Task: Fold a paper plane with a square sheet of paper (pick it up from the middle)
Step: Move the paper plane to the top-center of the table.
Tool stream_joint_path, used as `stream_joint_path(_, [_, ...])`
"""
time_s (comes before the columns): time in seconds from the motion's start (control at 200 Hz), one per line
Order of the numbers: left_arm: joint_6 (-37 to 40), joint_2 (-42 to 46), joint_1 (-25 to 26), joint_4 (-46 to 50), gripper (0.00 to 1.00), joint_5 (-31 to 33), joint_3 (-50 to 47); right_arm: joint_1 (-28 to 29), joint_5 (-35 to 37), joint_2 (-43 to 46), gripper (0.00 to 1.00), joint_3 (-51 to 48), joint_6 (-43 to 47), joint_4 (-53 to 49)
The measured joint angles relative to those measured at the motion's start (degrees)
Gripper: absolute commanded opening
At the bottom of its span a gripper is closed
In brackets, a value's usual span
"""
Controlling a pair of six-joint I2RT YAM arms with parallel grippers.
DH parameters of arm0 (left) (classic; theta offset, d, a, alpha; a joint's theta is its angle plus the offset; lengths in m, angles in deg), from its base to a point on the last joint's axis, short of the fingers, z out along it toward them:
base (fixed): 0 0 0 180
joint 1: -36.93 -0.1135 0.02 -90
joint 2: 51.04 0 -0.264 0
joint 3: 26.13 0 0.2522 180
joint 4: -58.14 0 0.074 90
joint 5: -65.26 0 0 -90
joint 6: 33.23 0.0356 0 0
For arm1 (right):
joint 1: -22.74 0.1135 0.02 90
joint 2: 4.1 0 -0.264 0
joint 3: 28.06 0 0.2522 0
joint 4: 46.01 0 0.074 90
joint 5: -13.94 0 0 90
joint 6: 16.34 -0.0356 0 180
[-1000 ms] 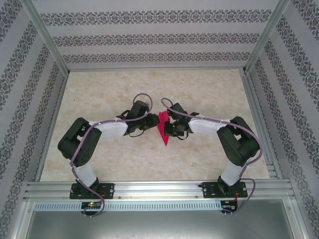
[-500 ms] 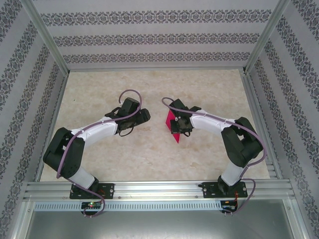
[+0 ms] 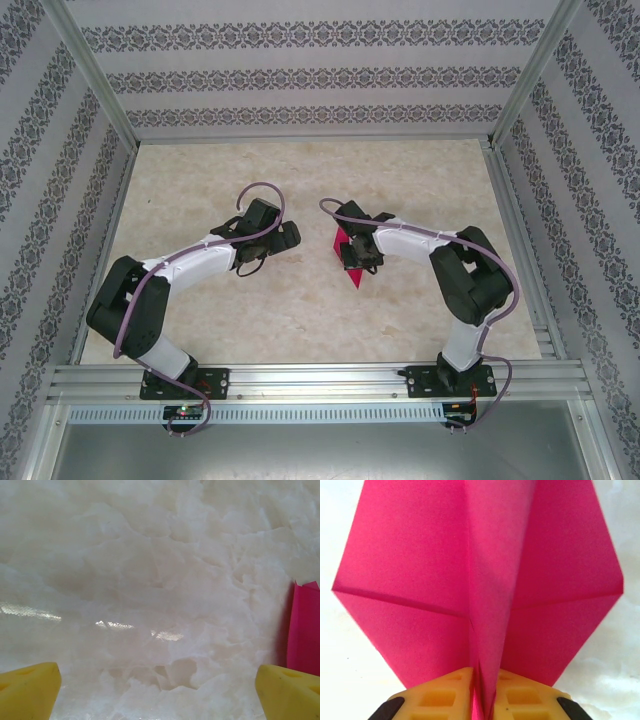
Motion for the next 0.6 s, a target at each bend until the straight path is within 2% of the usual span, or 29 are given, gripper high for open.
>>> stream_joint_path(0.1, [0.0,0.0,0.0,0.1,1.0,0.0,0.0,0.0,0.3,-0.5,0.15,0.3,-0.1,0.2])
stream_joint_path(0.26, [0.0,0.0,0.0,0.6,1.0,0.1,0.0,0.0,0.9,-0.9,0.06,0.7,-0.3,0.4])
stream_joint_path(0.395, [0.0,0.0,0.0,1.7,1.0,1.6,0.0,-0.1,2.1,-0.9,0.03,2.0,-0.3,0.1])
stream_joint_path(0.599, [0.1,0.7,-1.1,5.7,1.0,4.7,0.0,-2.0,3.3,-3.5,0.03,11.3,0.5,-0.3])
